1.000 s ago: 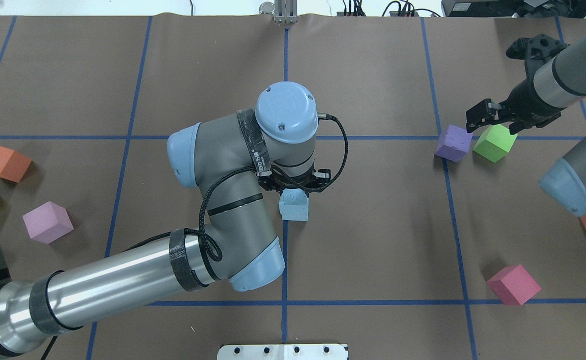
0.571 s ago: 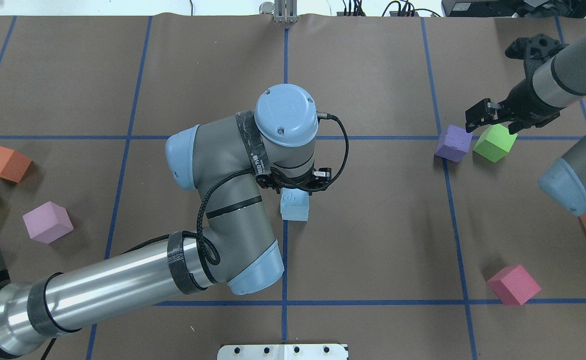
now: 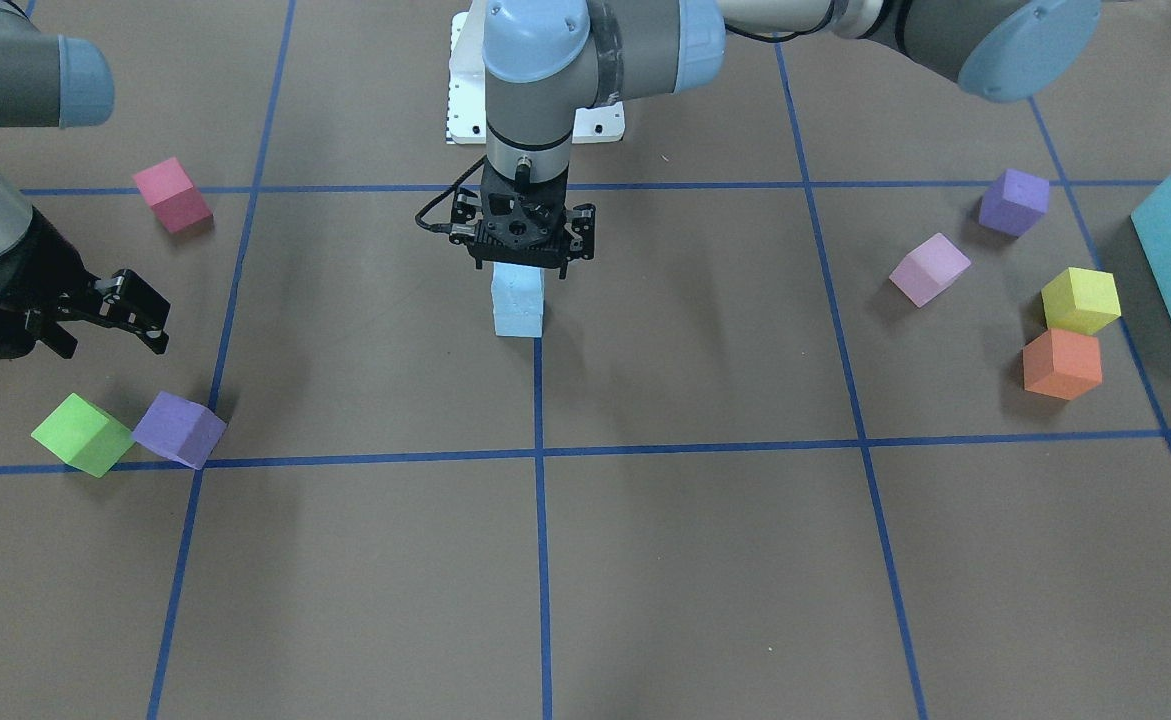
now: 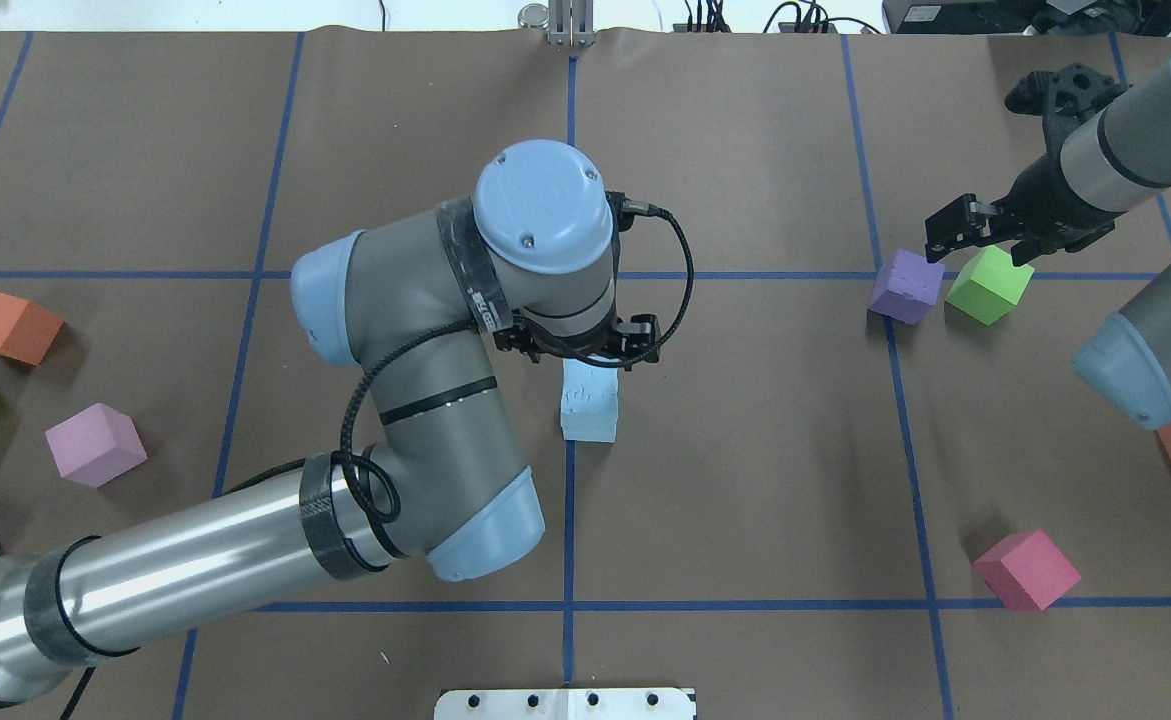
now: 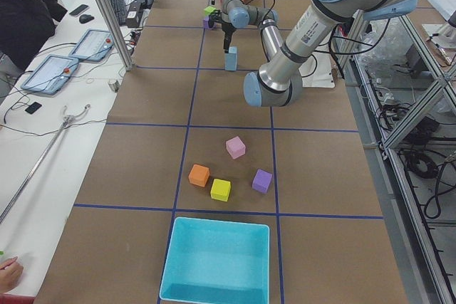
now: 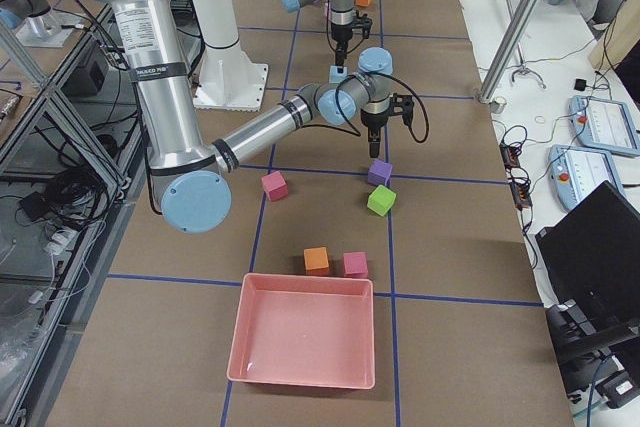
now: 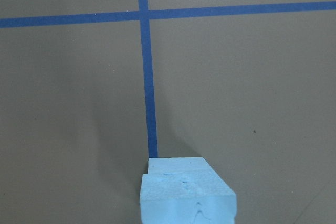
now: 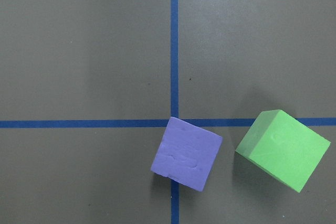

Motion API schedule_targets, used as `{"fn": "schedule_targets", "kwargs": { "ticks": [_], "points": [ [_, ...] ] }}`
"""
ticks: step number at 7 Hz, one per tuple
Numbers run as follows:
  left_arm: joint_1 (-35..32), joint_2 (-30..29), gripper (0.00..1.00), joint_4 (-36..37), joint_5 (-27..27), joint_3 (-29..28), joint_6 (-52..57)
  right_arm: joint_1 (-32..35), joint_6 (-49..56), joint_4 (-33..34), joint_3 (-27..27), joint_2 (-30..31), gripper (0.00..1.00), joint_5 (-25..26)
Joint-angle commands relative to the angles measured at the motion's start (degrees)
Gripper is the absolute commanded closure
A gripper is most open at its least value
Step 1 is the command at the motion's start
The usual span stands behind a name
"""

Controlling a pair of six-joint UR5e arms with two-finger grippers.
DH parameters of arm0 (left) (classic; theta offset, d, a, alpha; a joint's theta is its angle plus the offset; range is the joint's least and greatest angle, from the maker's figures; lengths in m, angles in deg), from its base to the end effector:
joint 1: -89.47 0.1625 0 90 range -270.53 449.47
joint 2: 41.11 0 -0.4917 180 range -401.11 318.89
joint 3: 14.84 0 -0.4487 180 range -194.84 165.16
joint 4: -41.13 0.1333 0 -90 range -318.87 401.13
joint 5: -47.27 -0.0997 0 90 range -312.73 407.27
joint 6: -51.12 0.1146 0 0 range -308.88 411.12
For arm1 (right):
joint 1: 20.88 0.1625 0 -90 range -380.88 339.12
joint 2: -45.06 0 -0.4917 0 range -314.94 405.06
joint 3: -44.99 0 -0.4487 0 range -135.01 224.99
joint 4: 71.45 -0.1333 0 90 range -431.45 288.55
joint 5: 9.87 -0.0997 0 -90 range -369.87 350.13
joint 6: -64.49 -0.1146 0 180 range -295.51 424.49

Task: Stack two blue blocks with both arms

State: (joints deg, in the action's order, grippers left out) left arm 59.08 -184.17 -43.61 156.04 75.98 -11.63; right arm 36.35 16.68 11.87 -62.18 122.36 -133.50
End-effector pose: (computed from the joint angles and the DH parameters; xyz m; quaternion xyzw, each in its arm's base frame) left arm 0.6455 -0.4903 0.0925 0.0656 0.4275 0.0425 0.9006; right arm -0.2845 -0.5710 0.4360 0.0513 -0.4036 0.0290 0.9130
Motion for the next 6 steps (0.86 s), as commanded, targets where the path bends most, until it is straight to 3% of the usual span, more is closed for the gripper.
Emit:
{"fn": "schedule_targets", "kwargs": {
  "ticks": [1, 2, 5, 6],
  "points": [
    [-8.93, 0.93, 0.01, 0.28, 8.86, 0.41, 6.03, 0.51, 0.00, -0.09, -0.58, 0.05, 0.00, -0.13],
    [-13.59, 2.94, 0.01, 0.28, 10.57, 1.19, 9.37, 1.73, 0.26, 0.09, -0.41, 0.22, 0.00, -0.30],
    [-27.31, 13.66, 0.00, 0.45, 17.34, 6.81, 24.22, 11.82, 17.80, 0.97, 2.65, 2.50, 0.00, -1.78],
    [-31.79, 17.95, 0.00, 0.54, 17.61, 9.09, 31.21, 15.77, 19.49, 0.10, 3.02, 6.51, 0.00, -2.93]
  ]
}}
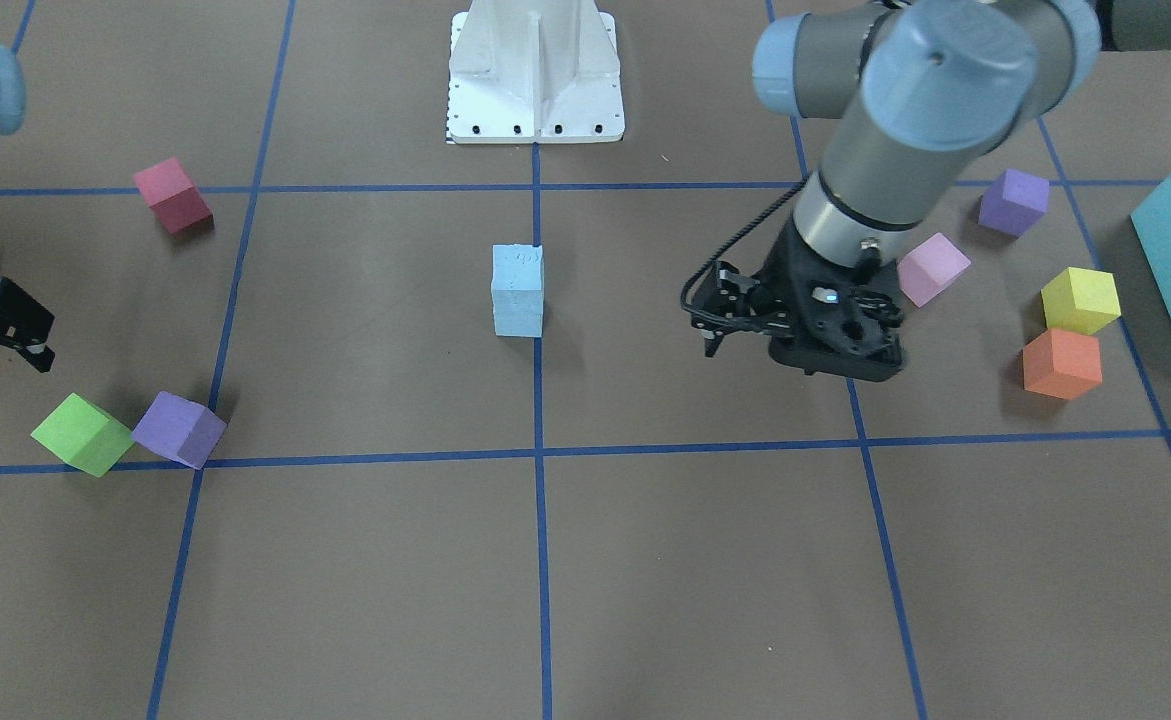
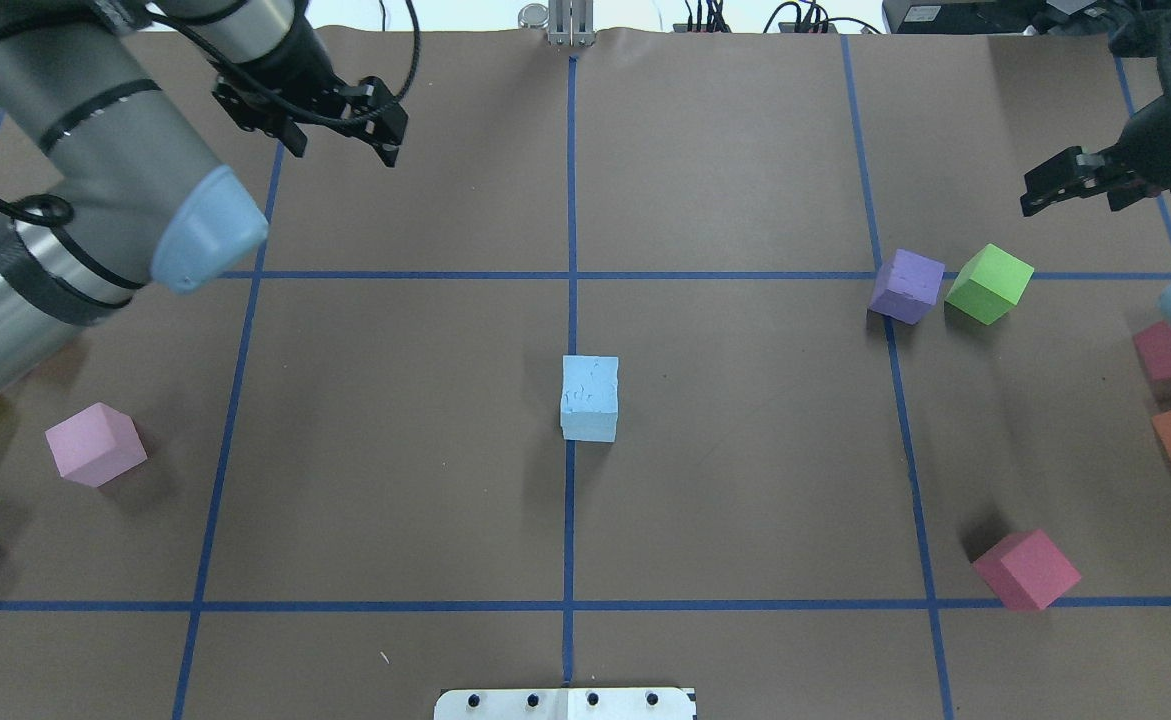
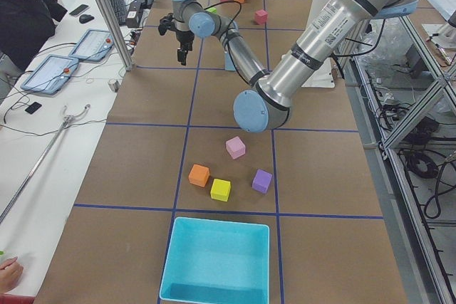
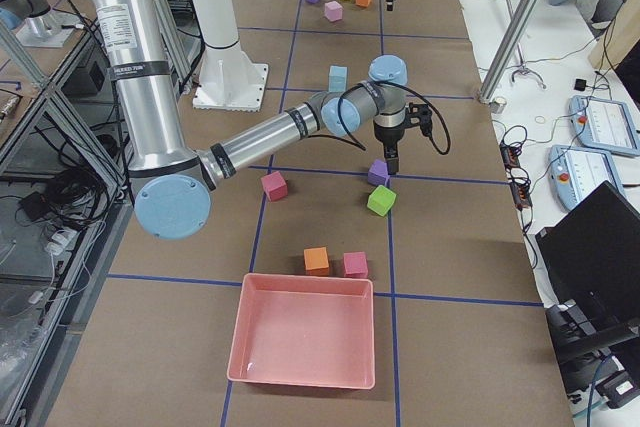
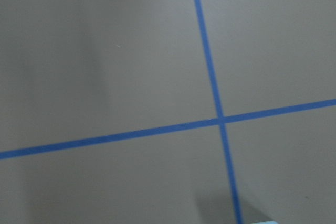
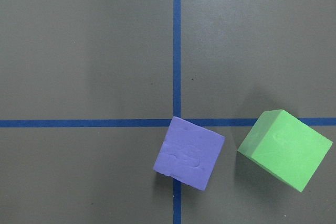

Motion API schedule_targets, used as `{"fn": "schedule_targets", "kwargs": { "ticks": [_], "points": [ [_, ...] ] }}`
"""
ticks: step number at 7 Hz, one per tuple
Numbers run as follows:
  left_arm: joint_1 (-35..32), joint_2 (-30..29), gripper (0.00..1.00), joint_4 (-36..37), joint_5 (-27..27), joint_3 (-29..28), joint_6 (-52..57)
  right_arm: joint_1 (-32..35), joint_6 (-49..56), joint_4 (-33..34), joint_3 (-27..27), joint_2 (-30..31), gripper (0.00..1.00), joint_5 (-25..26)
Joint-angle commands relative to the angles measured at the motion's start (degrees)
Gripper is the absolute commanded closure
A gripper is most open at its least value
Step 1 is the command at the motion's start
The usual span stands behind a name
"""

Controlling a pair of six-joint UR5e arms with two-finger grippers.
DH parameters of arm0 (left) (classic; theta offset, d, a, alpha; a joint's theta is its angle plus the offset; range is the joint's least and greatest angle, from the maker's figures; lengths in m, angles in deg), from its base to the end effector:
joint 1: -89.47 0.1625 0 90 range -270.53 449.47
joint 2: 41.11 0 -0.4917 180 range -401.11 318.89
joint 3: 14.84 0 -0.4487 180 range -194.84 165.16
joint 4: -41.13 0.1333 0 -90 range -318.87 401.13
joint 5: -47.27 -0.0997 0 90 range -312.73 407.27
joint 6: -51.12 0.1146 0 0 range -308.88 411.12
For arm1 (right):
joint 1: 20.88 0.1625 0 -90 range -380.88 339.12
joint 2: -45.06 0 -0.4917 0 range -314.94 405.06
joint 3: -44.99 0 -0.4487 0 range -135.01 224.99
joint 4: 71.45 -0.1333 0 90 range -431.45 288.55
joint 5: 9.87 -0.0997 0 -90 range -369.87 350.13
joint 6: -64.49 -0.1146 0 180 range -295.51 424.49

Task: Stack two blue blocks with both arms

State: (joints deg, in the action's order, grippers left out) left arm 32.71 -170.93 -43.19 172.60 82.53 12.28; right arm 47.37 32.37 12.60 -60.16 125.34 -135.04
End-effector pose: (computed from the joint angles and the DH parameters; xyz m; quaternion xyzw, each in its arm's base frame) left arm 0.3586 -0.6694 0.2149 0.1061 0.4281 0.0639 0.8952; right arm -0.1686 -0.6043 0.4878 0.0939 -0.3744 0.0031 0.9225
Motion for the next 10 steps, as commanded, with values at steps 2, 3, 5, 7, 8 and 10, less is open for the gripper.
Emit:
{"fn": "schedule_targets", "kwargs": {
  "ticks": [2, 3, 5, 7, 8, 10],
  "points": [
    [-17.27, 10.18, 0.00, 7.12, 6.84, 2.48, 27.57, 9.34, 9.87, 0.06, 1.17, 6.28, 0.00, -2.45],
    [-22.64, 12.72, 0.00, 11.34, 6.77, 1.08, 38.64, 10.57, 9.97, 0.41, 1.26, 6.90, 0.00, -2.63],
    [-27.34, 16.85, 0.00, 11.73, 6.68, -2.45, 47.53, 13.12, 10.06, 0.24, 1.17, 8.48, 0.00, -7.16],
    [-28.40, 19.68, 0.00, 11.03, 6.68, -3.15, 47.71, 14.54, 10.24, 1.28, 1.26, 10.06, 0.00, -8.69],
    [-28.49, 21.43, 0.00, 8.33, 6.77, -4.20, 47.80, 16.02, 12.76, 1.99, 1.09, 10.77, 0.00, -8.69],
    [-28.49, 24.78, 0.00, -2.12, 6.94, -9.63, 48.07, 17.44, 21.37, 6.01, 1.17, 12.62, 0.00, -8.26]
  ]
}}
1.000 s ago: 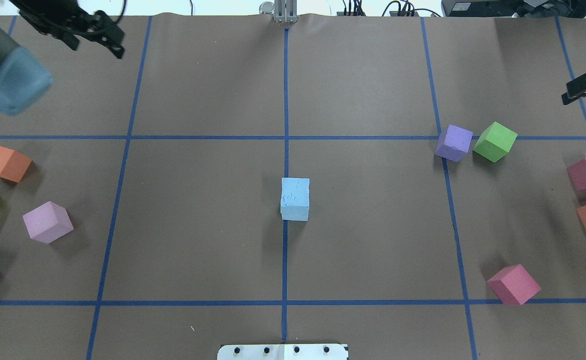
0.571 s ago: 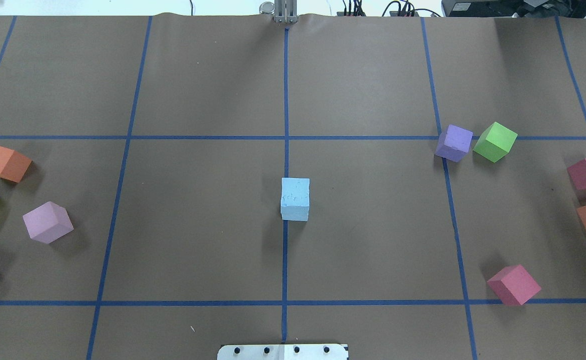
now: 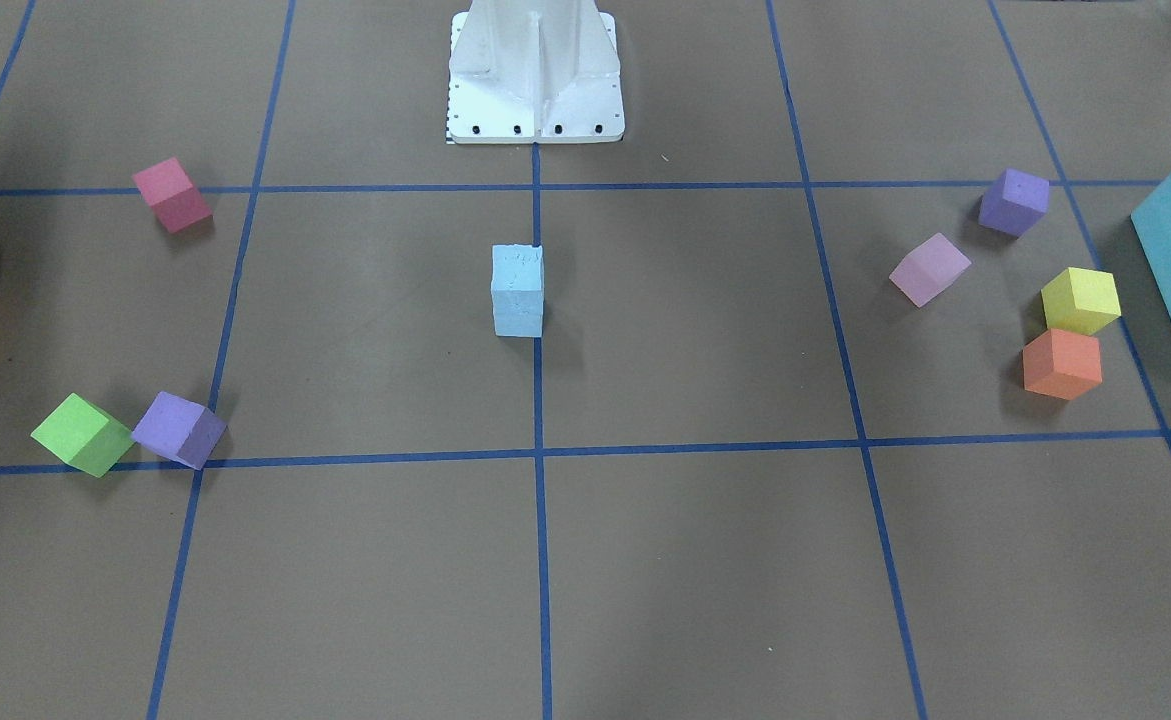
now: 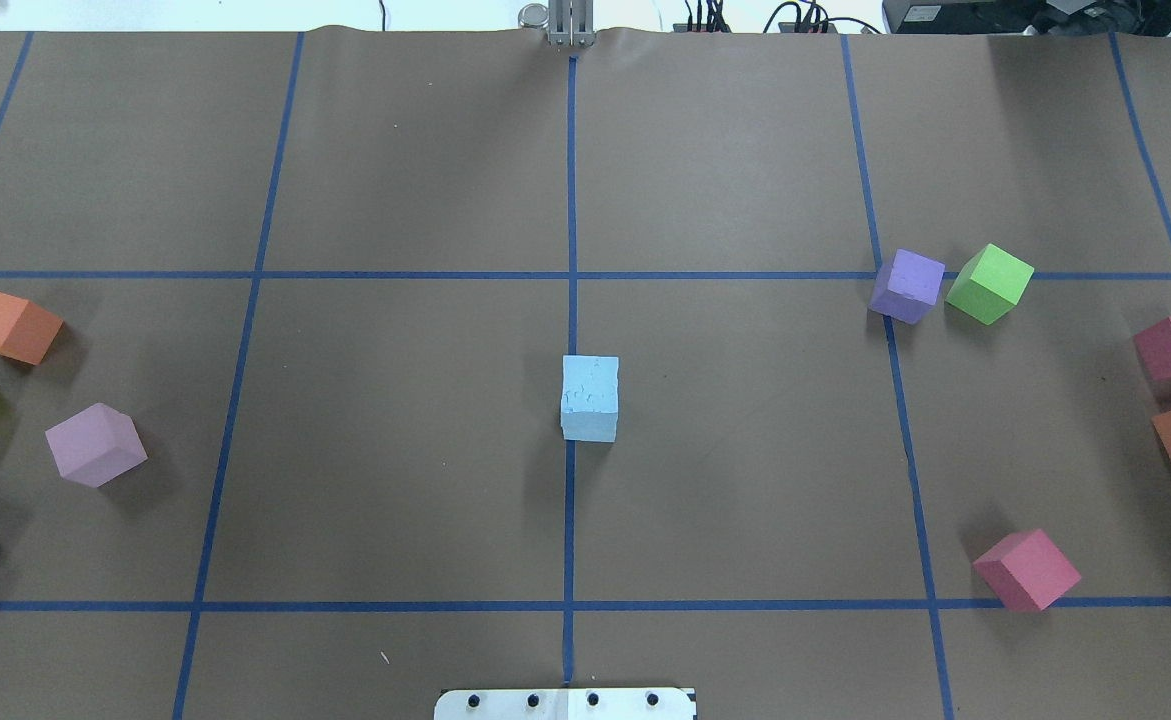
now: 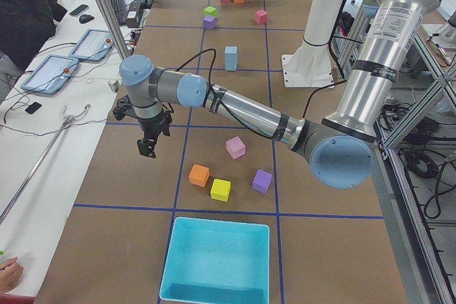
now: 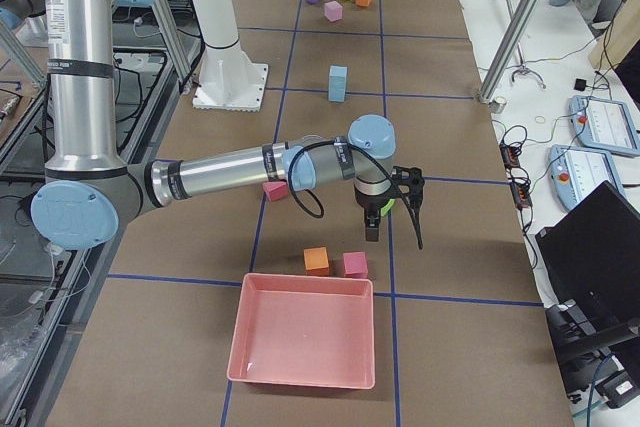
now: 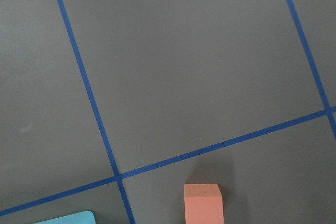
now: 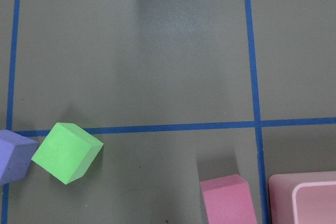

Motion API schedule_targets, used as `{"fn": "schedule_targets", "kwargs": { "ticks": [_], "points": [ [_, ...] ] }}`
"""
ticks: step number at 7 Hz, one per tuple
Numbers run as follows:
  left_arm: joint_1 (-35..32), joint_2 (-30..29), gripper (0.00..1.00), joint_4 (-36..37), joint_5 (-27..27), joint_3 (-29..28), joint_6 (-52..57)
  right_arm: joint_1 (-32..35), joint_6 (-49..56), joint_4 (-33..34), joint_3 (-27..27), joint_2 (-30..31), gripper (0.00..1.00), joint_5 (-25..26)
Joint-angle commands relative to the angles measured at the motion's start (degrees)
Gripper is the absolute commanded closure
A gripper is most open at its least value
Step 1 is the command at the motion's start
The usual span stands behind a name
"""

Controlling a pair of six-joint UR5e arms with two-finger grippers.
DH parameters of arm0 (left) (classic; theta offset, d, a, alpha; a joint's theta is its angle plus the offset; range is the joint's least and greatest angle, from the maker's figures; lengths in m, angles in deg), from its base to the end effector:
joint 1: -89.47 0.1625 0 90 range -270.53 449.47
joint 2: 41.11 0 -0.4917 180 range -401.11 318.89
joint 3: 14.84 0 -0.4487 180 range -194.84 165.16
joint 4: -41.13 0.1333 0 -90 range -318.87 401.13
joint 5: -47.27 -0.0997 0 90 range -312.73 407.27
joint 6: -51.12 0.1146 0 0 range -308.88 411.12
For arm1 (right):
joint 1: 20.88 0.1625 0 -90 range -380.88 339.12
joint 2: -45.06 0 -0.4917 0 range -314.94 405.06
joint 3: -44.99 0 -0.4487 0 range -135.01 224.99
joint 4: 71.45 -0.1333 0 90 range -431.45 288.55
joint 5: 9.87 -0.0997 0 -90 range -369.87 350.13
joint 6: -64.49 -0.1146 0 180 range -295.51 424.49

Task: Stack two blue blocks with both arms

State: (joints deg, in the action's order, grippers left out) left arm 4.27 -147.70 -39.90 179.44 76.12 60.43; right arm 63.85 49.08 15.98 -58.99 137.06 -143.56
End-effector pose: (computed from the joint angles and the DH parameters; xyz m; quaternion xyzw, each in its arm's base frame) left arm 0.0007 -0.6818 0.5675 0.0839 0.3557 0.1410 0.9201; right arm 0.0044 -0.5418 0.6159 0.0494 -0.3842 0.0344 0.9213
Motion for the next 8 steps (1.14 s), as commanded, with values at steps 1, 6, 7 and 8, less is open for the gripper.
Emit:
{"fn": "schedule_targets", "kwargs": {
  "ticks": [1, 6, 7, 8],
  "points": [
    [-0.05, 1.56, 0.00, -5.54, 0.11, -3.76, 0.09, 0.87, 5.56, 2.65, 0.01, 2.21, 0.00, 0.71],
    [-0.14, 2.97, 0.00, -5.19, 0.11, -4.03, -0.96, 0.96, 8.73, 1.95, 1.06, 3.19, 0.00, 0.62],
    [-0.14, 3.32, 0.00, -5.36, 0.02, -4.81, -0.87, 0.87, 8.73, 1.95, 1.06, 2.84, 0.00, 2.36],
    [-0.57, 3.41, 0.00, -5.37, 0.02, -5.78, -0.70, 0.87, 8.73, 1.86, 0.63, 2.66, 0.00, 4.21]
  ]
}}
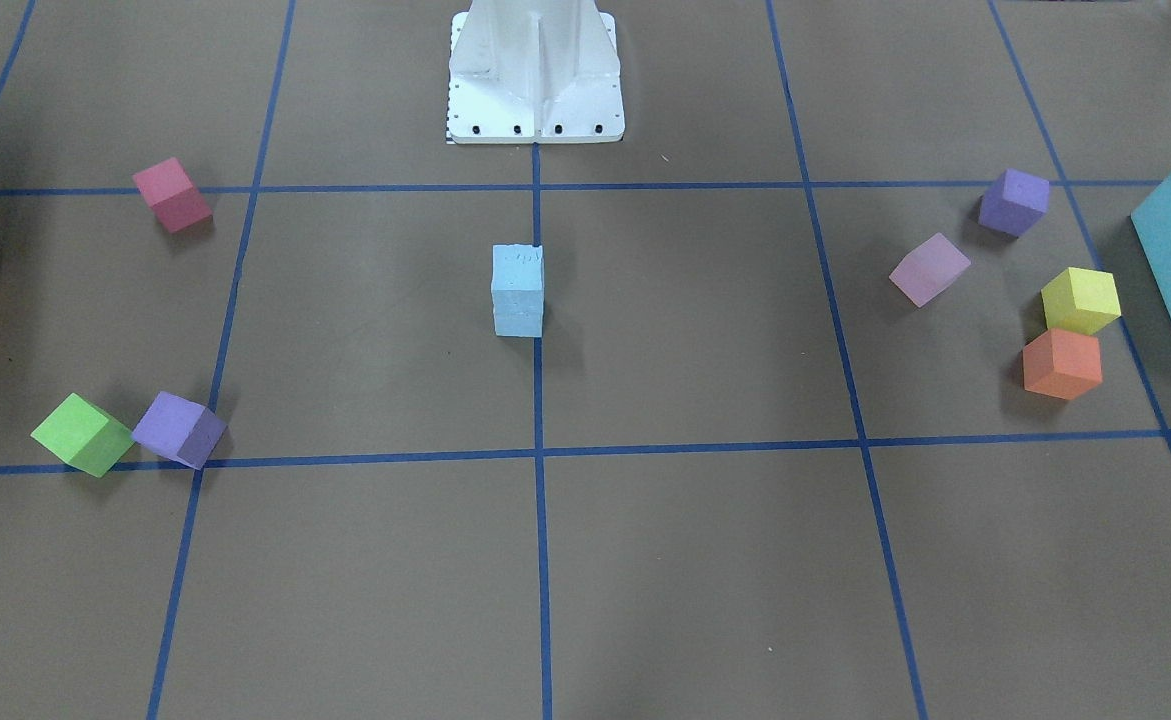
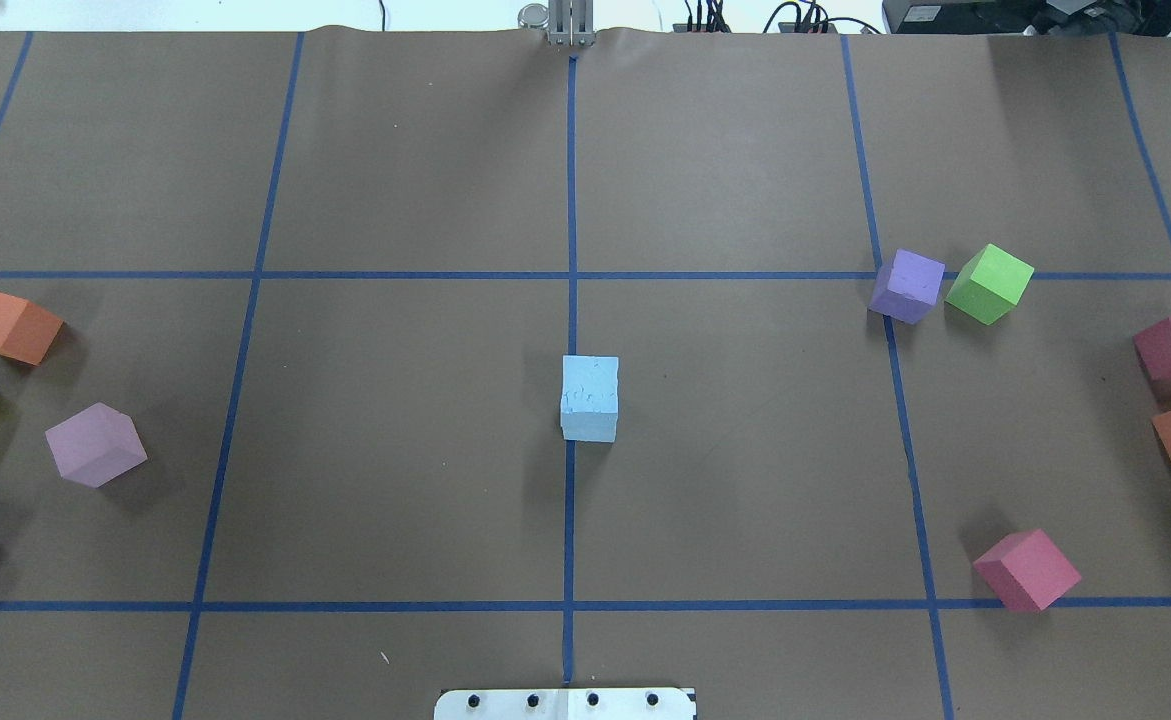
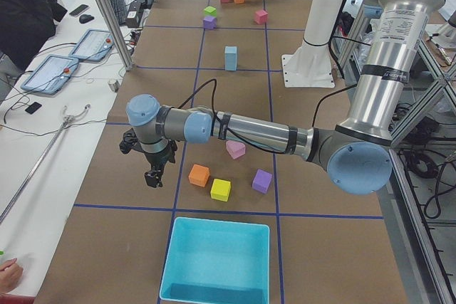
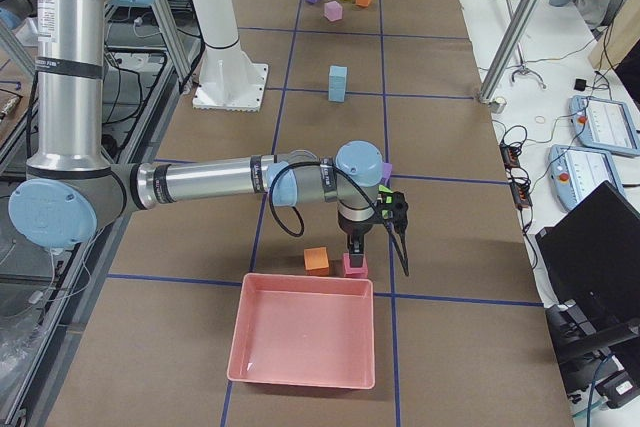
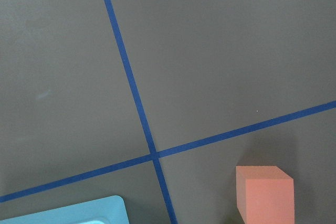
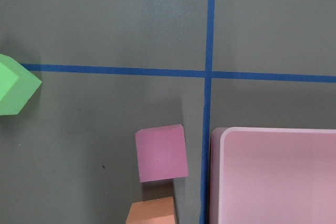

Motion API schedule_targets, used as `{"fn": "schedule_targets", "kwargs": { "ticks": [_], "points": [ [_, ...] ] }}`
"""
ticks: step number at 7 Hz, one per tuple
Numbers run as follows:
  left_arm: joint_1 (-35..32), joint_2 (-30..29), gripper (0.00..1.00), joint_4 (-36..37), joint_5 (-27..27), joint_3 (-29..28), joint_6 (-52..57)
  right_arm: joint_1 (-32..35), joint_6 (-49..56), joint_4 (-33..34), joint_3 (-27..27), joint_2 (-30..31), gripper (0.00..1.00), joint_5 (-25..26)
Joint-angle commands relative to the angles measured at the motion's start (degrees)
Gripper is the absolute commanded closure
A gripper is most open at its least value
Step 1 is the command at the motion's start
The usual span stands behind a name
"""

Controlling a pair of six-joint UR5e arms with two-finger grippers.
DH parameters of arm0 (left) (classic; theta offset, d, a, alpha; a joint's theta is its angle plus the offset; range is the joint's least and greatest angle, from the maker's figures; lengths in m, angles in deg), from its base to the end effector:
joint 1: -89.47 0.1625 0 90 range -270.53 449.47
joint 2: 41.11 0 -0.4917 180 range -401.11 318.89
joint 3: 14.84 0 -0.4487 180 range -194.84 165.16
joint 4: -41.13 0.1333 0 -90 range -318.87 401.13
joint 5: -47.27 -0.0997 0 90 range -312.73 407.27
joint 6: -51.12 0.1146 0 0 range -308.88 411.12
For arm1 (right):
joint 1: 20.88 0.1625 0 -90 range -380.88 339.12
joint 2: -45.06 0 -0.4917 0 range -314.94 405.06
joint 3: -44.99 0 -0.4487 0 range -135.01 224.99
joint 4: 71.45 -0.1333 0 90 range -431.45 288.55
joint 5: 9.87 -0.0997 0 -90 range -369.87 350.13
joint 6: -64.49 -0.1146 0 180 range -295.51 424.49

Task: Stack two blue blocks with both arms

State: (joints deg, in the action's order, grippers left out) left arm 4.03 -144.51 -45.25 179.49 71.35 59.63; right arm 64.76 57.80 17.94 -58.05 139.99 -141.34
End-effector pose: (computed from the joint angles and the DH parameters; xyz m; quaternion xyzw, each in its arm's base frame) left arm -0.0033 -0.6667 0.6401 0.0609 0.3578 0.1247 0.9234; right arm 0.0182 -0.5164 0.6588 0.0368 -0.3582 -0.0080 0.9329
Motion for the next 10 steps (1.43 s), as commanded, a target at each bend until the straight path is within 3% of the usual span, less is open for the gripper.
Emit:
{"fn": "schedule_targets", "kwargs": {
  "ticks": [1, 4, 7, 10],
  "points": [
    [-0.52, 0.92, 0.00, -0.28, 0.06, -1.89, 0.63, -0.04, -0.08, -0.10, 0.03, -0.62, 0.00, 2.01],
    [-0.87, 4.51, 0.00, -1.68, 0.06, -0.59, 2.30, -0.04, -0.08, -0.01, -0.05, -0.54, 0.00, 2.01],
    [-0.87, 12.42, 0.00, -2.57, 0.14, 7.31, 1.51, -0.04, 0.00, -0.01, -0.14, 0.16, 0.00, 1.83],
    [-0.87, 15.50, 0.00, -2.83, 0.14, 8.91, 1.60, -0.04, 0.00, -0.01, -0.05, 0.34, 0.00, 1.92]
  ]
}}
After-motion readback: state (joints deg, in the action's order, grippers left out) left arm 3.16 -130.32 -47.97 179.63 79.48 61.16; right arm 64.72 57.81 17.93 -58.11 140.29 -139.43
